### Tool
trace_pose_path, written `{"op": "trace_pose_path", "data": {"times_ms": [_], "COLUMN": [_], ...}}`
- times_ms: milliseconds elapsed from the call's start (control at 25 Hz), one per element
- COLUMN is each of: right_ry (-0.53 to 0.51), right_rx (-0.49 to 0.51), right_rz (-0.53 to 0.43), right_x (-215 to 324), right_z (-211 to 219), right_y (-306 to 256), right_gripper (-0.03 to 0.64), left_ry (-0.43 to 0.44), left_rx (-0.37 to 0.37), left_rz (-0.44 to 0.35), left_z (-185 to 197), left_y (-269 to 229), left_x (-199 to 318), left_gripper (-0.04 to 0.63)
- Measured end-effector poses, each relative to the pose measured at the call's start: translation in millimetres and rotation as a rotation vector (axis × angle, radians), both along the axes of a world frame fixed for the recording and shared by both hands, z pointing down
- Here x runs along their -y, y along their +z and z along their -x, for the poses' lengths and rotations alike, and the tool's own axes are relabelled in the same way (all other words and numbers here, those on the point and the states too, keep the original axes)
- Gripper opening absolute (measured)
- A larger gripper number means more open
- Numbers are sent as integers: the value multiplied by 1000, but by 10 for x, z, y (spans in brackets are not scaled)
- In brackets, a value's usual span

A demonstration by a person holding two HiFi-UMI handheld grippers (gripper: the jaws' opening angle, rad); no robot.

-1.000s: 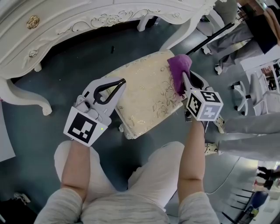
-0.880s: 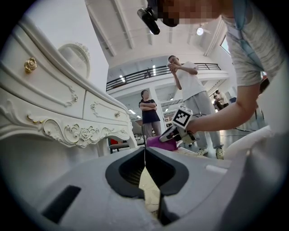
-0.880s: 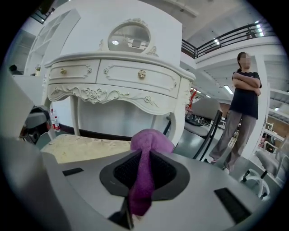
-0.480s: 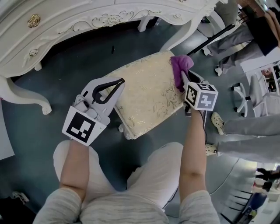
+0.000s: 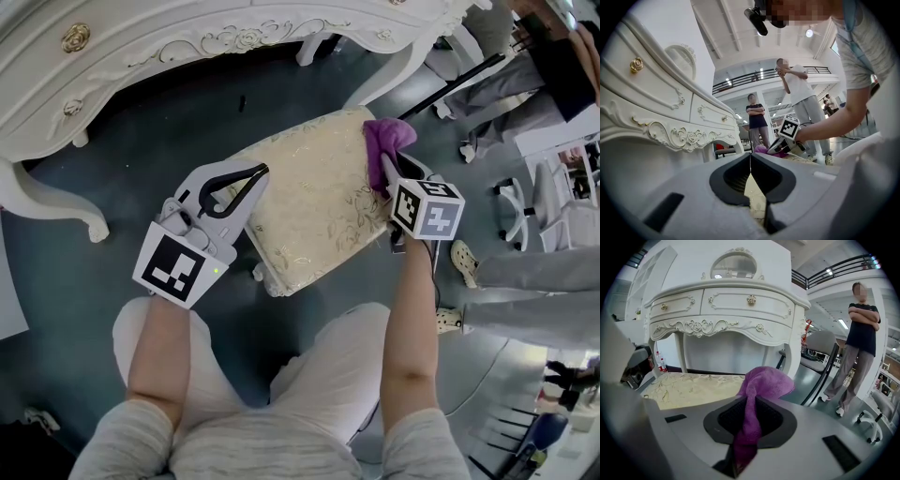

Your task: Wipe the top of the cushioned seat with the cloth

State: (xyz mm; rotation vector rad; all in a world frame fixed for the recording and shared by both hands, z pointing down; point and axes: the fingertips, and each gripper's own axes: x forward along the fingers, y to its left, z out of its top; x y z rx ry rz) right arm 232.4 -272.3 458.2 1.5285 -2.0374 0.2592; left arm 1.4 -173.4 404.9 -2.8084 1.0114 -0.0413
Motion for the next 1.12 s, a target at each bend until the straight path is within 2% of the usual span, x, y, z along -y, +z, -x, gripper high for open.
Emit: {"op": "trace_pose_path", "data": {"times_ms": [320, 1120], "right_ry": [-33, -128], "right_rx": [25, 9], "right_rz": [1, -14], "right_x": [-91, -369], "right_z": [149, 563], "right_y": [2, 11], "right_gripper": [52, 52], "left_ry": [6, 1], "left_rx": [-2, -6], "left_rz": [-4, -4], "left_z": [-12, 5], "left_y": [-1, -1], "left_x": [-12, -6], "left_gripper": [14, 14]}}
